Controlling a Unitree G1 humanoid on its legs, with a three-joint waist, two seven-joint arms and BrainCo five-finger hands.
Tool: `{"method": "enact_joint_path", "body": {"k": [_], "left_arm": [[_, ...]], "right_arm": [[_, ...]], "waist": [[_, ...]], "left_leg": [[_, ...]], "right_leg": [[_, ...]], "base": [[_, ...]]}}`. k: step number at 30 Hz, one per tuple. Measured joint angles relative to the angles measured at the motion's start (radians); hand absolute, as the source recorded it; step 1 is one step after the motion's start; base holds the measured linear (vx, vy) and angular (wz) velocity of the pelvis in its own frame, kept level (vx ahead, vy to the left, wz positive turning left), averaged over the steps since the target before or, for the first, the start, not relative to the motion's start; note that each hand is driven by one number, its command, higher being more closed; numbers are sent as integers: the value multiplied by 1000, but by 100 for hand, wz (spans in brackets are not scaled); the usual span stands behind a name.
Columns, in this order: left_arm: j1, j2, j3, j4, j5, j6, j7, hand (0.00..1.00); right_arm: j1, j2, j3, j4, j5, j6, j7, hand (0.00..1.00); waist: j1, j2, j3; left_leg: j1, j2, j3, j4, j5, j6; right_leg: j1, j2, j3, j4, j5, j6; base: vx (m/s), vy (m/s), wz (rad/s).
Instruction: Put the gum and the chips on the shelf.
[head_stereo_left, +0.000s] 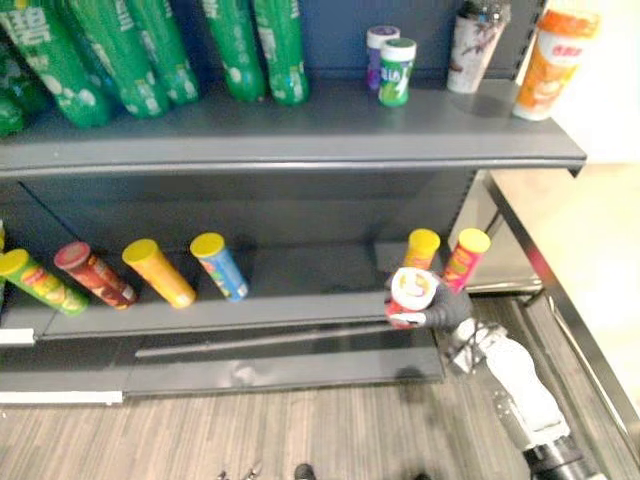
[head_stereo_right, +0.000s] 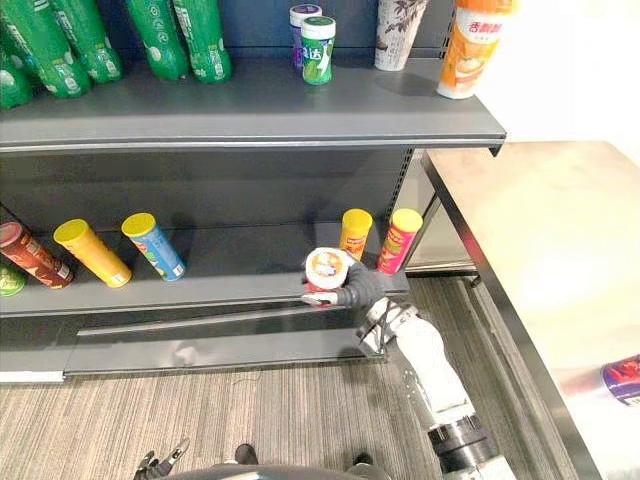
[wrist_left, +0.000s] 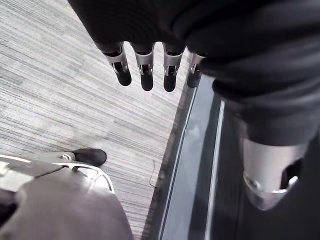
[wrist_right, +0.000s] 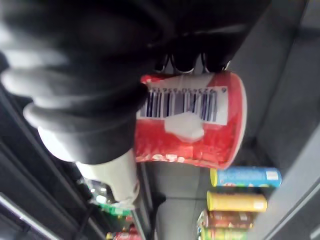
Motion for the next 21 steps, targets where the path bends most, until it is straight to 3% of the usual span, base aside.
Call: {"method": "enact_joint_path", "body": {"k": [4,9,12,21], "left_arm": [[-6,-1,-1,9,4,7,0,0],[-19,4,-1,43,4,8,9,0],[-20,6,0,45,4,10,15,0],[-21,14,3,45,6,26,22,0]], "right_arm": [[-102,-13,54,-118,102,71,12,100],[-246,0,112,-153,167,152,-78,100],[-310,37,116,-153,166,180,-156,100],[-446,40,113,-144,142,213,-363,100]], "waist": [[0,-1,-2],[2,-4,-25],[5,-9,-27],[9,-23,-38]], "left_leg": [[0,7,-2,0,6,-4],[-10,19,-22,-1,22,-2],[-13,29,-29,-1,29,-9],[-30,43,-52,-1,39,-15]], "right_leg": [[1,4,0,0,3,-5],[1,15,-9,0,7,-14],[1,23,-15,2,3,-22],[-3,41,-20,-14,-2,-27]], "base": [[-9,-3,0],[-53,-19,7],[-72,-12,7],[-20,-11,5]]}}
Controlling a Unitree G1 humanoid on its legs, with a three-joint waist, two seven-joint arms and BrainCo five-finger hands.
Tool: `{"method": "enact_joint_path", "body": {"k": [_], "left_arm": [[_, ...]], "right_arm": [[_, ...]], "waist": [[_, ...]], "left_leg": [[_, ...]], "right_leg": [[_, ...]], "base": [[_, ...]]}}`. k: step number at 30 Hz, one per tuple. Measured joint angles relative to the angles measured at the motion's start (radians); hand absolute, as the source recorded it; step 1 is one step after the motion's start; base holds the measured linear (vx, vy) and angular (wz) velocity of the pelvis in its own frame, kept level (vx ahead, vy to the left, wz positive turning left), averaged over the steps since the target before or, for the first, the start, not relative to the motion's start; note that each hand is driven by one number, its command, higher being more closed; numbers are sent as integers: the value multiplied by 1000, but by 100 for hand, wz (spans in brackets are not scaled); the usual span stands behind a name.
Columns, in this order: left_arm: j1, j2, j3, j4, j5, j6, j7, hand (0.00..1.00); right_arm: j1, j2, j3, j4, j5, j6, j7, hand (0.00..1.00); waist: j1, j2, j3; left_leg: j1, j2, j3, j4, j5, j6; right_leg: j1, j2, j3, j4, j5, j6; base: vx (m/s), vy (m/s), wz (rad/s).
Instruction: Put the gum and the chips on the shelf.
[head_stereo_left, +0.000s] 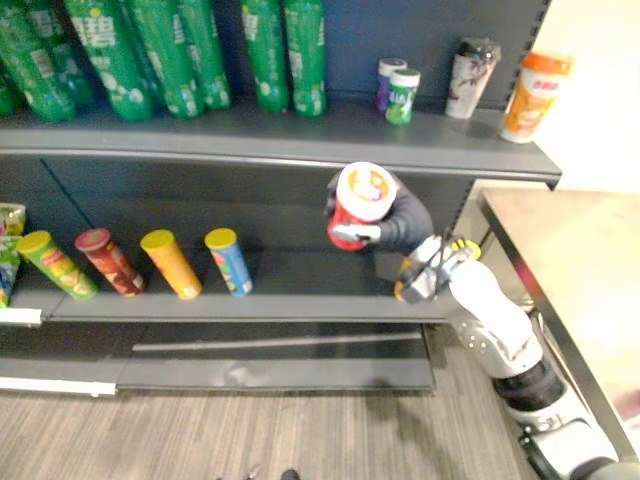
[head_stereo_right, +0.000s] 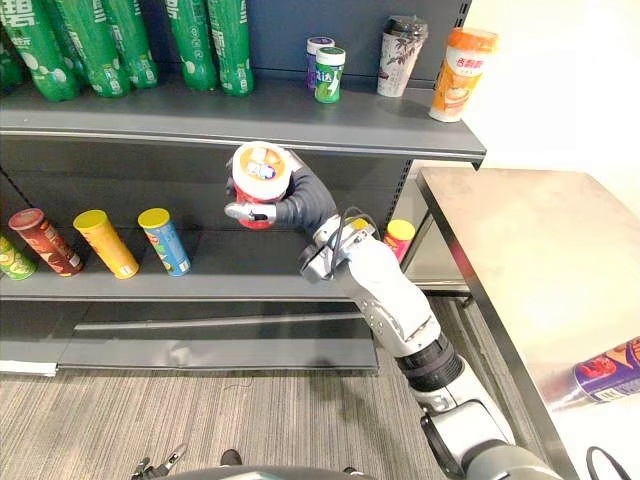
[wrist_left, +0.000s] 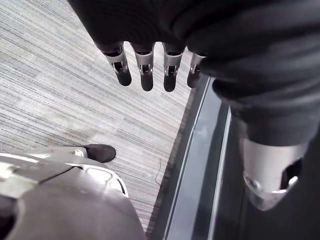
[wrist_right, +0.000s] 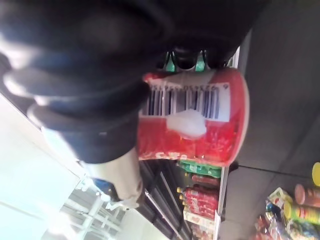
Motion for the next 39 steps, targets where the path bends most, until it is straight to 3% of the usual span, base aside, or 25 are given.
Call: {"method": "enact_joint_path", "body": {"k": [6,14,24,32,37,39], "left_arm": [[-1,3,-2,0,32,11,7,0],[-1,3,-4,-6,38,33,6,0],[3,11,-4,-20,76,71,-17,0],[-2,13,-11,-39,77,70,-27,0],[-2,15,-14,-49,77,70,-29,0],[-3,19,-24,-52,78,71,-30,0]], "right_arm": [[-115,-8,-55,183,-77,-1,-81,100],[-278,-62,-99,461,-75,-5,-66,100],[-450,-146,-131,654,-61,-101,-80,100],[-518,-179,-131,752,-63,-115,-88,100],[-532,-187,-131,784,-64,-167,-57,100],[-535,-187,-129,800,-62,-208,-30,100]], "waist": [[11,-12,-8],[33,-11,-7],[57,-6,-3],[77,-5,28],[83,-7,45],[92,-8,51]], "left_leg": [[-11,0,-8,0,11,3],[-18,0,-40,0,20,0],[-35,-1,-96,0,28,2],[-38,0,-115,0,34,3],[-50,-2,-131,0,39,3],[-51,-2,-133,0,40,2]], "right_leg": [[6,5,-11,-17,22,-4],[27,15,-43,-33,27,-3],[47,16,-96,-37,26,-4],[56,18,-112,-37,23,-7],[55,19,-127,-38,23,-7],[55,19,-128,-38,23,-7]], "base": [[66,-7,3],[49,-11,11],[2,-2,16],[-3,1,5],[21,-3,9],[16,-3,1]]}}
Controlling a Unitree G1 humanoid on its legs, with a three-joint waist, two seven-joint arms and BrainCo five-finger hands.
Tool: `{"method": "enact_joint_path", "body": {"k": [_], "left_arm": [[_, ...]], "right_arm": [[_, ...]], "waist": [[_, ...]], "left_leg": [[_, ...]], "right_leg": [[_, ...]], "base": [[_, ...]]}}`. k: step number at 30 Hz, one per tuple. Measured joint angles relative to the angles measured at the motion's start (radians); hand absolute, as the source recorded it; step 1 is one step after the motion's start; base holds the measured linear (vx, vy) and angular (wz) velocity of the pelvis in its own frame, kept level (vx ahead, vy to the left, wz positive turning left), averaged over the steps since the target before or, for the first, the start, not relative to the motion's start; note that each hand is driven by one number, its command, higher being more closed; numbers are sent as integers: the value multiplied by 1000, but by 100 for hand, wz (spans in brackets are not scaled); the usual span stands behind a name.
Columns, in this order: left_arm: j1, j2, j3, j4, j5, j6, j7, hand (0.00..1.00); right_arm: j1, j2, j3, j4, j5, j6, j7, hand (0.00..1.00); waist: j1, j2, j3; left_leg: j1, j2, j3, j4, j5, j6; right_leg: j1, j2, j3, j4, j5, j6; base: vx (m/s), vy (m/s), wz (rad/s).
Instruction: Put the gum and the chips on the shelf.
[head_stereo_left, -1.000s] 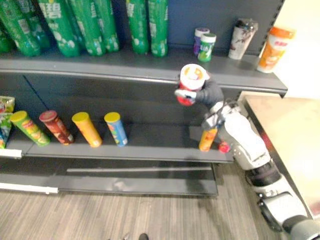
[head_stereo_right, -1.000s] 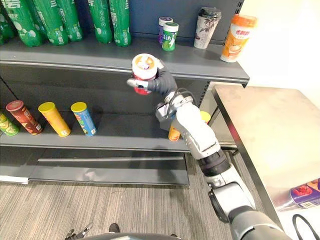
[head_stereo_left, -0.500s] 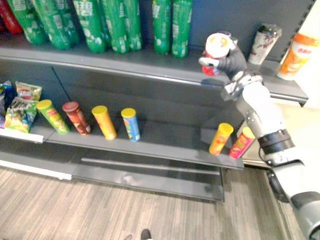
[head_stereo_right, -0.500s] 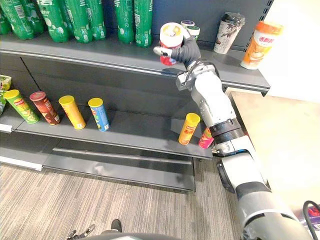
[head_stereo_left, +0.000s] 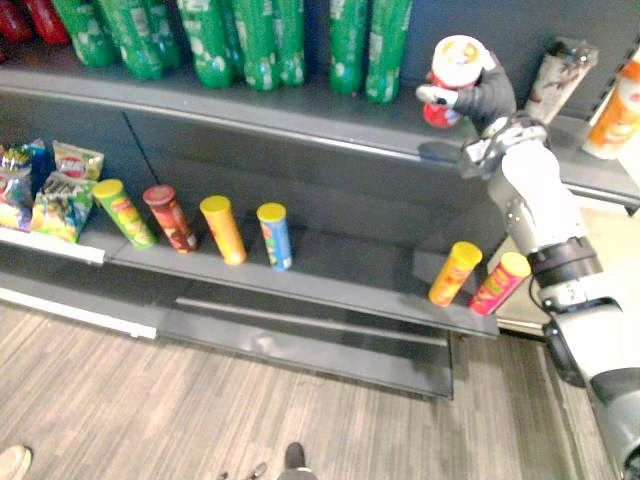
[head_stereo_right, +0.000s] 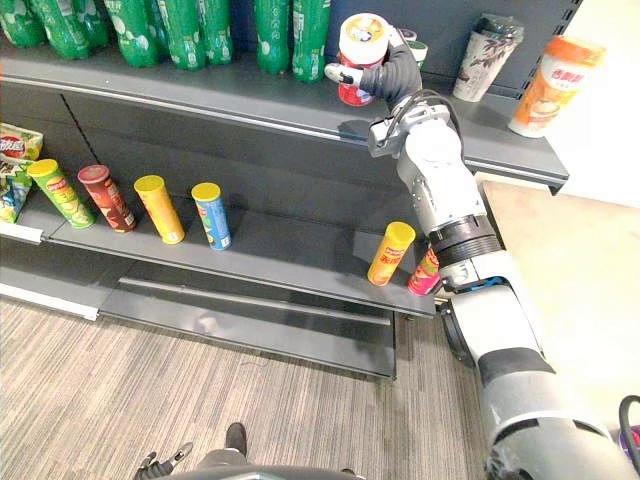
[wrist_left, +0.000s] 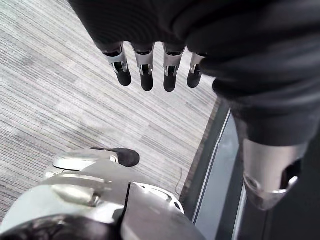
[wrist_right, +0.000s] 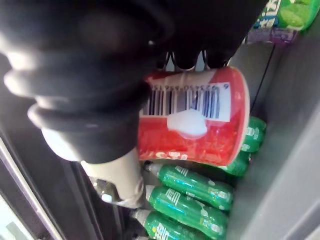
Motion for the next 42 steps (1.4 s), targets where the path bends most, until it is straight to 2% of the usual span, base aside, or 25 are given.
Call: {"method": "enact_joint_path", "body": {"k": [2,4,12,20,27,32,42], "left_arm": [[-4,1,-6,-7,0,0,-2,0],[-5,3,-7,-9,0,1,-3,0],[-5,10,-21,-26,1,6,-24,0],[-4,20,-45,-26,0,7,-26,0],[-5,23,-68,-27,0,7,-29,0],[-6,24,-76,-27,-2,5,-30,0],[-5,22,-76,-34,-2,-1,-36,0]], "right_arm": [[-10,-12,1,17,10,-44,59,100],[-23,-18,3,17,29,-63,111,100],[-28,-41,64,25,29,-68,216,100],[-28,-85,80,144,30,-74,225,100],[-28,-136,63,208,36,-137,212,100],[-28,-144,9,255,35,-141,171,100],[-29,-152,-43,262,17,-134,144,100]], "waist": [[13,0,9],[13,-1,19],[12,1,36],[14,5,51],[15,16,60],[14,26,67],[13,31,88]], "left_leg": [[-2,0,-3,0,1,1],[-3,-1,-7,0,1,1],[-4,-1,-7,0,1,1],[-4,0,-8,0,1,1],[-4,-1,-8,0,1,1],[-4,0,-6,0,1,1],[6,-10,10,0,-5,-4]], "right_leg": [[0,0,-3,0,0,0],[1,1,-6,0,0,0],[0,1,-6,1,0,0],[-1,0,-6,4,0,0],[-1,0,-5,4,-1,0],[-3,0,-3,4,-1,0],[-3,-5,9,4,-4,-5]], "base": [[37,-7,4],[34,-8,5],[4,-1,0],[0,0,0],[0,0,0],[0,0,0],[1,0,-3]]}}
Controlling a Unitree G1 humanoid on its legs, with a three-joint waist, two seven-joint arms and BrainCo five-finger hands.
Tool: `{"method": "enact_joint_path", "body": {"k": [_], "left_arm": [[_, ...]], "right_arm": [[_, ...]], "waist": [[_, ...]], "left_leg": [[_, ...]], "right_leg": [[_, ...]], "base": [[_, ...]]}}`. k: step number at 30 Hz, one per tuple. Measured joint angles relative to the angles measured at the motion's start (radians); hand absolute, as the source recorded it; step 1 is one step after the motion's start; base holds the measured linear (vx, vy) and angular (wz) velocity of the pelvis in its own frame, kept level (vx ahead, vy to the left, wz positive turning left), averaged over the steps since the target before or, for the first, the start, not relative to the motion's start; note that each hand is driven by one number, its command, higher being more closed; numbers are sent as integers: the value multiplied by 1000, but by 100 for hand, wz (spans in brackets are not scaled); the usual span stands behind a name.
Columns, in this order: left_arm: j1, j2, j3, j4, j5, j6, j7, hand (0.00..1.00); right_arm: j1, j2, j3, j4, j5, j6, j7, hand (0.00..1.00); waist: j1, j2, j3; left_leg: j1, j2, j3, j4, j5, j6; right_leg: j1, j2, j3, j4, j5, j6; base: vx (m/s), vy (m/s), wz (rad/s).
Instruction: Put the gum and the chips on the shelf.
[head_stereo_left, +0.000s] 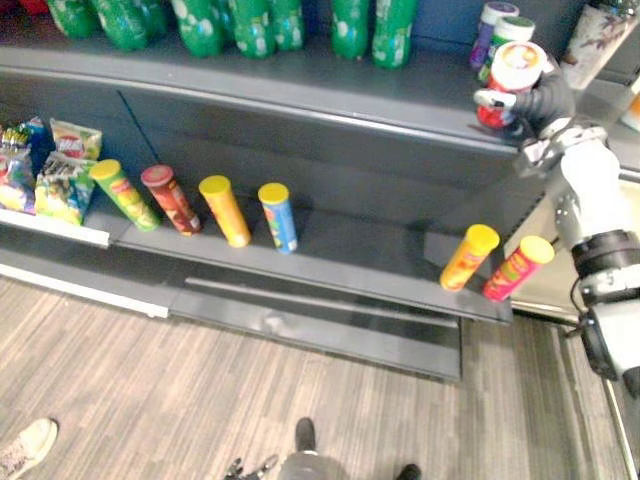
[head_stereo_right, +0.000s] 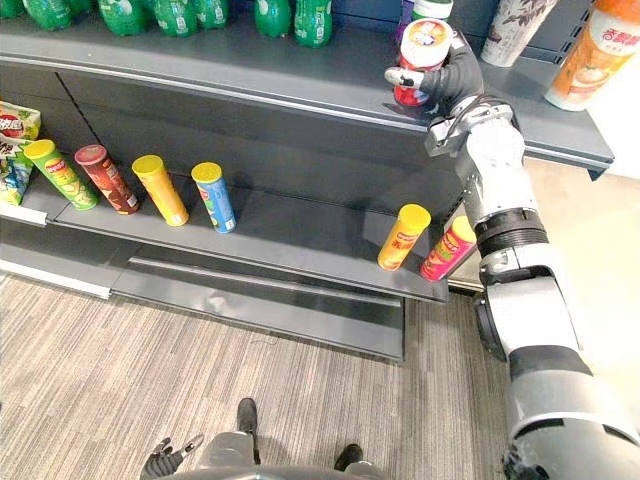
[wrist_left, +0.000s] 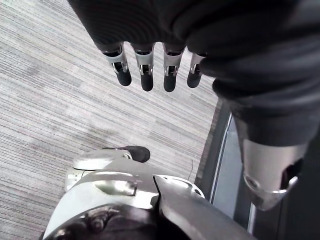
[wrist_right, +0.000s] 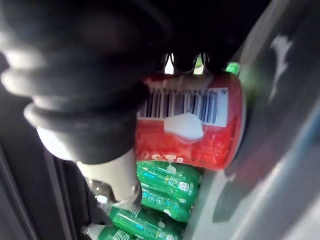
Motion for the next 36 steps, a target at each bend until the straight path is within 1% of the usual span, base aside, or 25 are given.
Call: {"method": "enact_joint_path", "body": {"k": [4,5,6,11,25,36], "left_arm": [[0,-1,0,-3,0,0,0,0],[0,-1,0,-3,0,0,0,0],[0,-1,0,-3,0,0,0,0],[-1,-1,-8,-3,0,0,0,0],[-3,1,-13,-3,0,0,-2,0],[-13,8,-19,-2,0,0,-9,0]], "right_arm": [[-3,0,-5,0,-1,3,4,100],[-3,0,-5,0,-6,5,6,0],[-3,1,-3,0,-23,12,10,0],[-6,1,-2,0,-32,13,12,0],[-10,1,14,0,-33,13,8,0],[-20,-2,45,-1,-31,5,4,0]], "waist": [[0,2,5],[1,2,6],[0,2,7],[-1,5,10],[-1,5,10],[-2,-4,5]], "left_leg": [[7,-5,8,0,-4,0],[9,-7,11,0,-7,-1],[10,-8,13,0,-8,0],[11,-5,14,0,-3,9],[11,5,19,0,-2,9],[12,10,39,0,-2,9]], "right_leg": [[2,-6,8,0,-1,2],[2,-8,10,0,-2,3],[2,-9,12,0,-2,3],[2,-8,15,0,1,6],[-1,-3,22,0,2,6],[-14,0,42,1,3,6]], "base": [[21,5,-6],[44,9,-6],[36,5,-5],[7,0,-1],[0,0,0],[21,-5,-5]]}}
